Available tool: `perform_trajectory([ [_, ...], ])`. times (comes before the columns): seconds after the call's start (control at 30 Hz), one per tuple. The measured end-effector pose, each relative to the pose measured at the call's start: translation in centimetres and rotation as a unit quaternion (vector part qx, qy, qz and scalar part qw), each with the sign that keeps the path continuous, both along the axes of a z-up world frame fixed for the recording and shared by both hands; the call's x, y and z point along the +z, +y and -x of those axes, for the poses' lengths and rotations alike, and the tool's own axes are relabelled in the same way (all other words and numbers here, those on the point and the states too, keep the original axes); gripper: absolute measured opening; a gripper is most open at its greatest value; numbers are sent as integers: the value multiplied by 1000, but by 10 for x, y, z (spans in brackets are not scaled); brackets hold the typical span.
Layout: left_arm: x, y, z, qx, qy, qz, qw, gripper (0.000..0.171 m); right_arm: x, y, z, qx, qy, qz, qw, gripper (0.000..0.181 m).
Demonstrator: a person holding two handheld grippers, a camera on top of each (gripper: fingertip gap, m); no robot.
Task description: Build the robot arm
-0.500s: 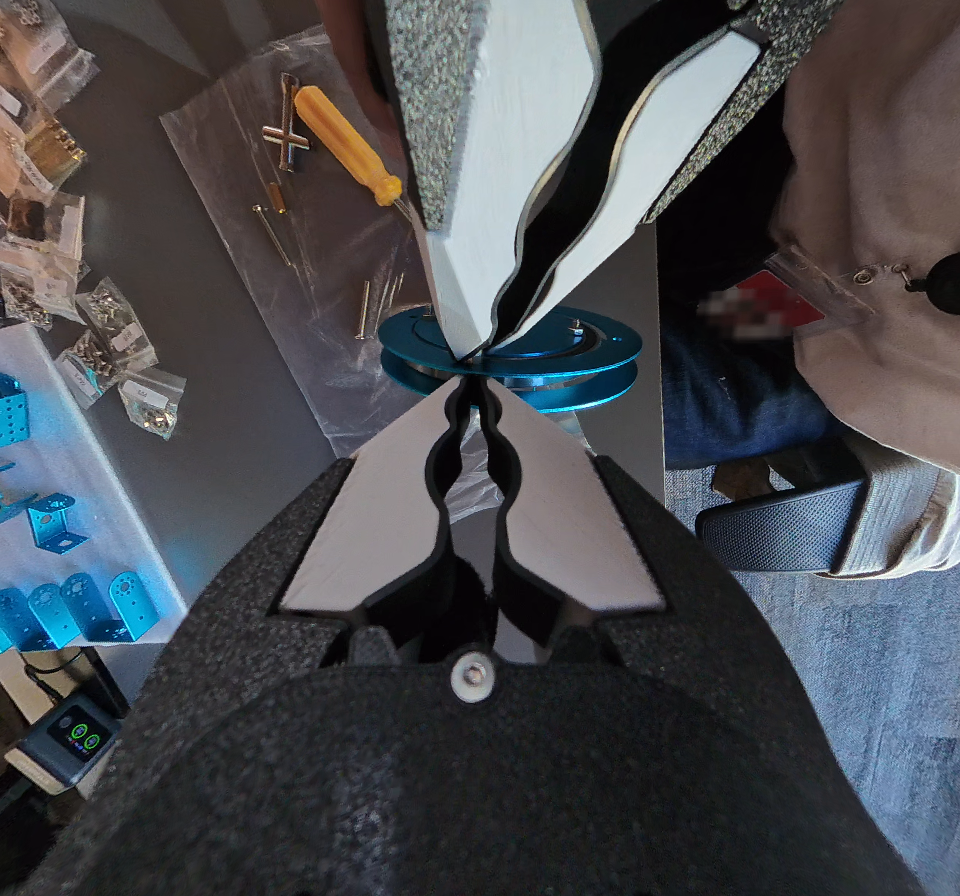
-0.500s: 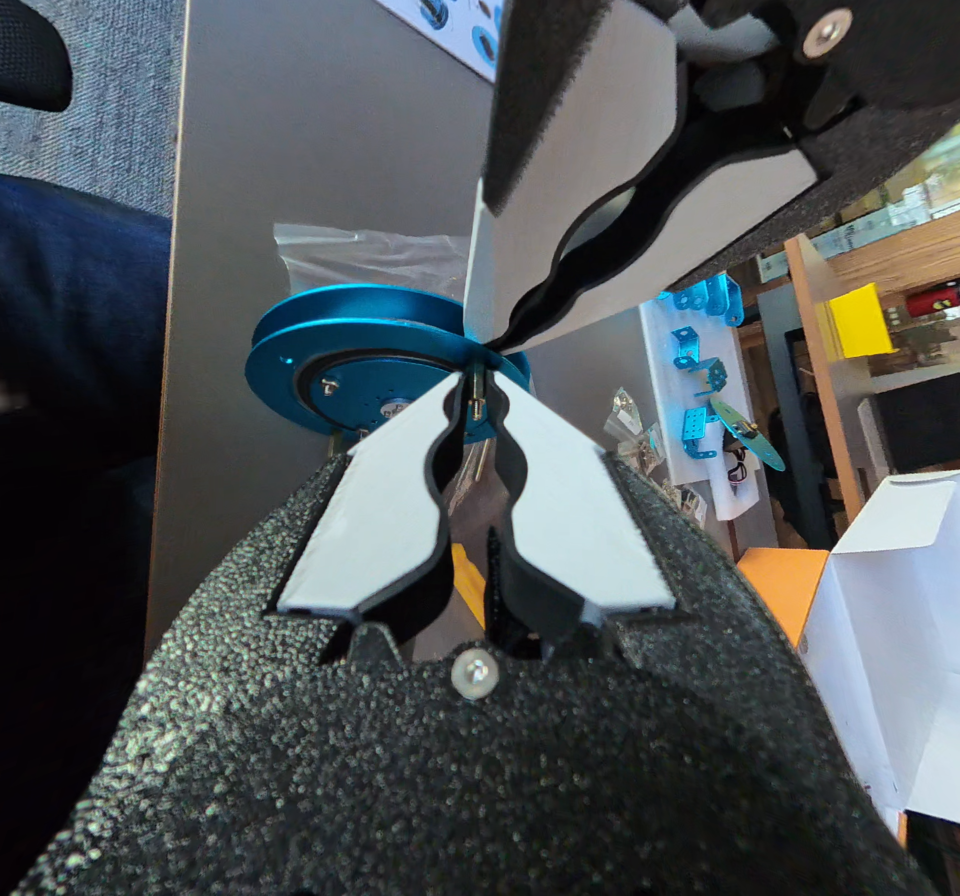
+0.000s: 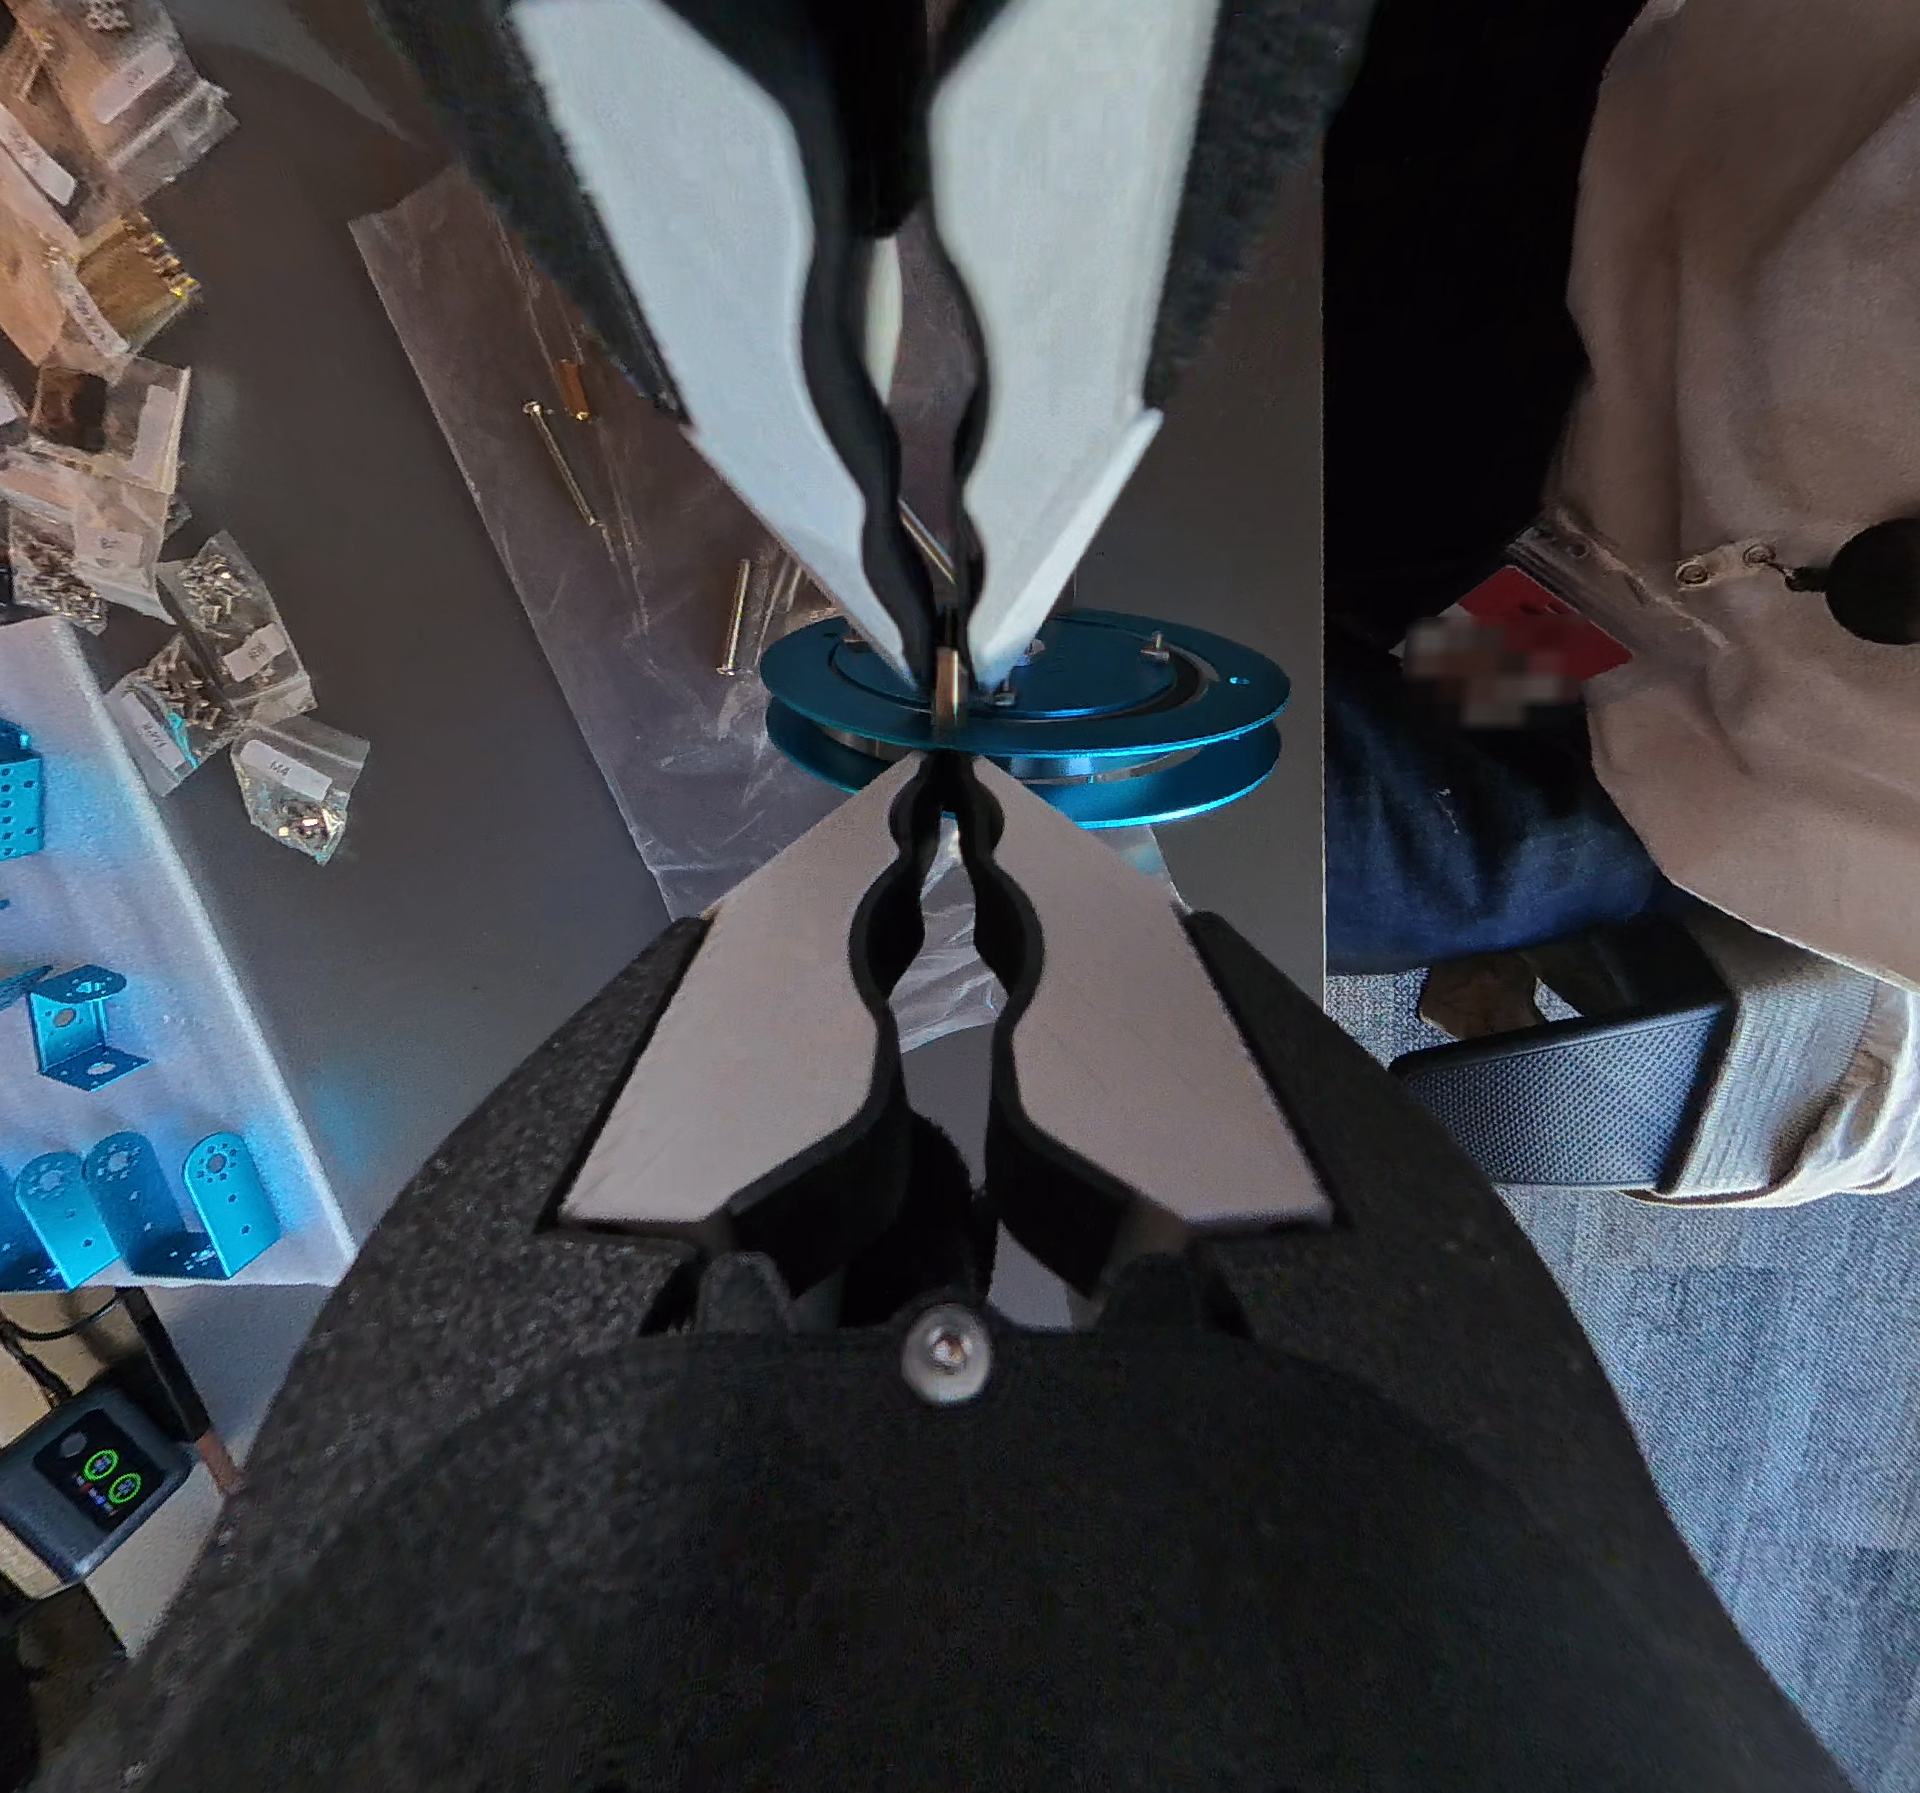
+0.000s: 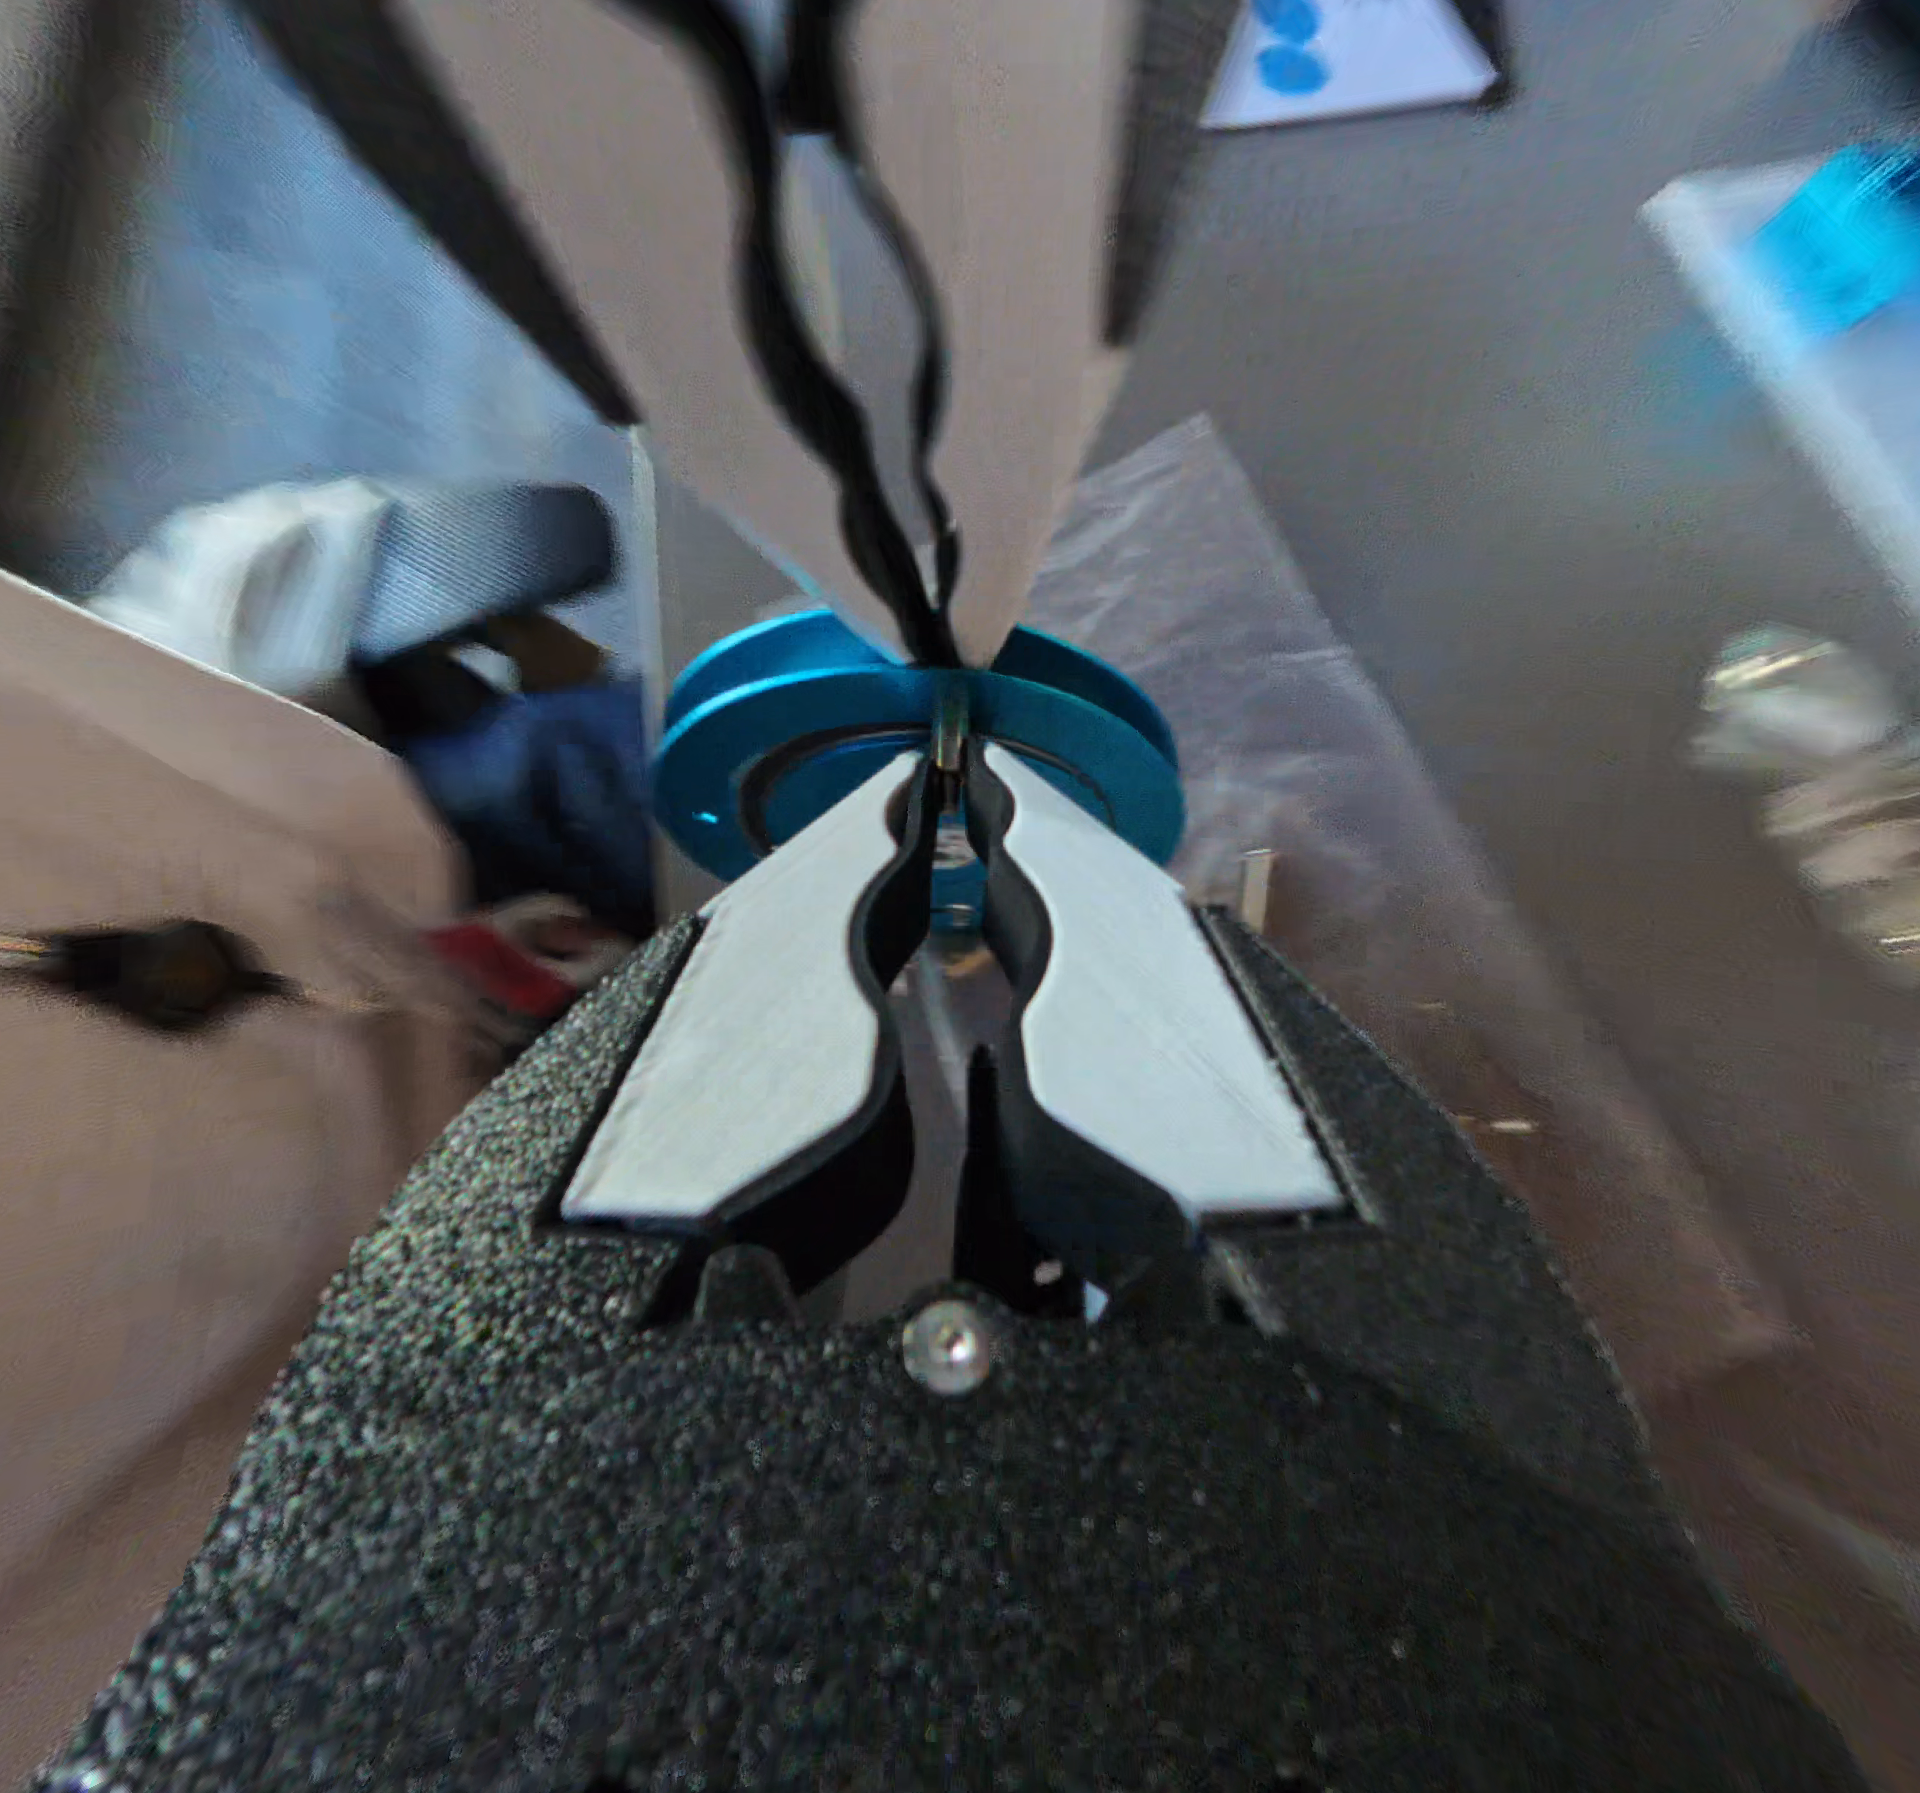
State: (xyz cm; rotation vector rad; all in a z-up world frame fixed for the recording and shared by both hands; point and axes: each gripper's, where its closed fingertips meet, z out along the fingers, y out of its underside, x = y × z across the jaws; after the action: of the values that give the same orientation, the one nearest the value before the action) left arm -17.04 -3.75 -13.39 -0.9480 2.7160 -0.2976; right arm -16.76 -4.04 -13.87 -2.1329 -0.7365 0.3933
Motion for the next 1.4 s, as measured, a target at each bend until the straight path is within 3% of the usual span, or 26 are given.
perform_trajectory([
  [0.1, 0, -1, 0, -2, -3, -2, 1000, 0, 1, -5, 5, -3, 161, 121, 979, 4],
  [0.17, 0, -2, 0, -3, -3, -6, 1000, 0, 2, -8, 7, -3, 259, 208, 943, 3],
  [0.27, 0, -4, -1, -8, -9, -13, 1000, 0, 6, -13, 10, 9, 391, 307, 868, 4],
  [0.3, 0, -4, -1, -11, -9, -13, 1000, 0, 6, -14, 11, 16, 398, 308, 864, 5],
  [0.37, 1, -5, -1, -10, -9, -10, 1000, 1, 5, -13, 10, 26, 329, 244, 912, 5],
  [0.43, 0, -4, -3, -3, -8, -6, 1000, 1, 2, -8, 4, 29, 183, 122, 975, 13],
  [0.47, 0, -4, -3, -4, -8, -4, 1000, 1, 3, -4, -1, 22, 94, 44, 994, 14],
  [0.53, 0, -4, -3, -6, -6, -6, 1000, 1, 8, -6, -2, 34, -63, -74, 995, 9],
  [0.63, 0, -6, -4, -9, -4, -12, 1000, 1, 8, -4, -3, 36, -225, -160, 961, 6],
  [0.73, 0, -5, -5, -2, -2, -12, 1000, 0, 8, -3, -5, 23, -254, -147, 956, 5],
  [0.87, 0, -2, -8, 27, -1, 16, 1000, 0, 7, 1, -8, -10, -167, -96, 981, 4],
  [0.93, 0, -4, -5, 2, -11, 2, 1000, 1, 7, -1, -3, -20, -39, -21, 999, 4],
  [1.07, 0, -6, -6, 6, -19, 1, 1000, 0, 8, -5, -2, -26, 134, 65, 989, 4],
  [1.13, 0, -7, -6, 1, -28, -11, 1000, 0, 9, -5, -1, -32, 229, 127, 965, 4],
  [1.2, 1, -8, -7, -1, -41, -26, 999, 0, 9, -7, -1, -33, 329, 202, 922, 4],
  [1.3, 1, -9, -8, -10, -58, -46, 997, 0, 11, -9, -2, -37, 504, 329, 798, 5],
  [1.33, 1, -9, -8, -12, -61, -50, 997, 0, 12, -10, -2, -37, 536, 350, 768, 5],
  [1.37, 1, -10, -8, -15, -63, -52, 997, 0, 12, -10, -1, -37, 541, 351, 763, 5],
  [1.4, 1, -10, -8, -15, -63, -51, 997, 0, 12, -10, -2, -38, 528, 338, 778, 5],
])
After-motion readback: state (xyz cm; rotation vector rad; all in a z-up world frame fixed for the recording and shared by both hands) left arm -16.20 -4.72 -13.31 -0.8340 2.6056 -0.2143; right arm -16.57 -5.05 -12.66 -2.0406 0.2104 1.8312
